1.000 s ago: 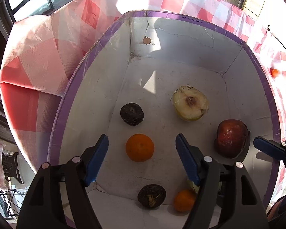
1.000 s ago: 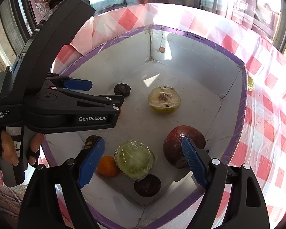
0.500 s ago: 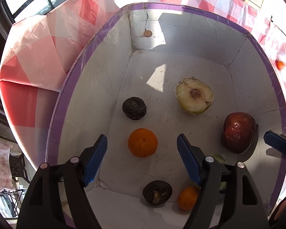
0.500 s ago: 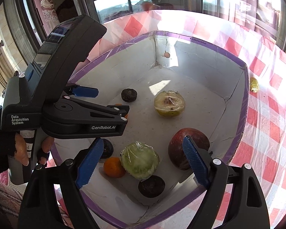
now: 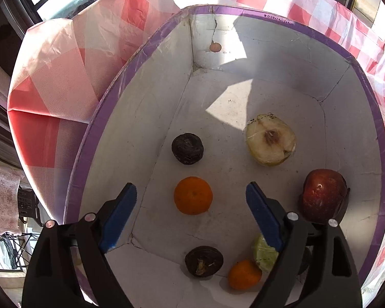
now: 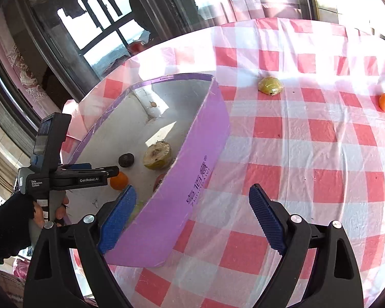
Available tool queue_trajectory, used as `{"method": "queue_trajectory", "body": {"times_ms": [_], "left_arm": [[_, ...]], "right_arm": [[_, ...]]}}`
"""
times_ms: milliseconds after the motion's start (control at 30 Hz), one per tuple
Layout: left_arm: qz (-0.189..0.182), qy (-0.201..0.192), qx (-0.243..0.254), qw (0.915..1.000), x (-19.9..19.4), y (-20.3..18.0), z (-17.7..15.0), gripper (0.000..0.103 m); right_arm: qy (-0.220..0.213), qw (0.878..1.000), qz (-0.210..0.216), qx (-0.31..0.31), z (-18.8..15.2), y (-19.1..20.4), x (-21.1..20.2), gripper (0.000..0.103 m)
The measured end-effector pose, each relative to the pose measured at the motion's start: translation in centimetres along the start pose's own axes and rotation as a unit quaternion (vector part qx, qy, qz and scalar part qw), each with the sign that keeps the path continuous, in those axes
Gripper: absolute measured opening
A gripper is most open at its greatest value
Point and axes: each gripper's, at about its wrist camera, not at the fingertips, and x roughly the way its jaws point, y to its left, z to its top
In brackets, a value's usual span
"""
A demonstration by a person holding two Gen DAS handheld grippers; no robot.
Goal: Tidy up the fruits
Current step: 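Withdraw both tools from the box back over the checked cloth, then grasp the orange with the right tool while the left tool grasps the yellow wrapped fruit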
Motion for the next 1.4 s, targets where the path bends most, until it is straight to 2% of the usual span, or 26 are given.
{"method": "queue_trajectory", "body": {"times_ms": [133, 200, 300, 400, 533, 667, 800, 900, 1100, 1167, 1300, 1400], "left_arm": [[0.009, -0.05, 0.001, 0.9987, -2.3, -3.8, 2.1, 0.087], [-0.002, -0.083, -0.002, 0.9966, -3.9, -6.5, 3.4, 0.092], [-0.042, -0.131, 0.002, 0.9905, -6.3, -11.4, 5.5, 0.1], [-0.096, -0.159, 0.037, 0.9819, -8.1, -17.7, 6.8, 0.101], [-0.137, -0.13, 0.092, 0.9777, -6.7, -26.1, 8.3, 0.101], [-0.134, -0.07, 0.078, 0.9854, -1.9, -31.1, 9.5, 0.101], [-0.107, -0.026, 0.041, 0.9931, 3.6, -32.3, 10.1, 0.101], [-0.086, -0.02, 0.028, 0.9957, 5.9, -32.4, 10.3, 0.101], [-0.071, -0.032, 0.007, 0.9969, 8.7, -31.9, 11.9, 0.101], [-0.072, -0.037, 0.002, 0.9967, 9.5, -31.9, 12.6, 0.101], [-0.07, -0.054, 0.008, 0.996, 10.7, -32.6, 14.1, 0.101], [-0.068, -0.068, 0.001, 0.9954, 11.6, -32.8, 15.9, 0.101]], "right_arm": [[0.014, 0.996, -0.05, 0.07, -0.9, -6.5, -0.7, 0.086], [0.022, 0.992, -0.067, 0.104, -1.4, -9.6, -1.0, 0.086], [0.035, 0.985, -0.097, 0.137, -2.1, -13.4, -1.0, 0.086], [0.04, 0.979, -0.137, 0.147, -2.4, -16.9, -0.7, 0.086], [0.035, 0.97, -0.18, 0.161, -1.1, -22.9, 0.1, 0.086], [0.014, 0.96, -0.21, 0.185, 2.0, -28.8, 1.4, 0.086], [-0.017, 0.952, -0.239, 0.19, 5.6, -33.0, 3.0, 0.087], [-0.038, 0.95, -0.252, 0.183, 8.5, -35.1, 4.4, 0.086], [-0.074, 0.94, -0.273, 0.19, 13.1, -38.1, 6.9, 0.082], [-0.081, 0.937, -0.277, 0.197, 14.2, -38.8, 7.4, 0.075], [-0.086, 0.928, -0.3, 0.201, 15.1, -39.3, 7.8, 0.064], [-0.096, 0.927, -0.296, 0.207, 14.9, -39.6, 7.5, 0.059]]}}
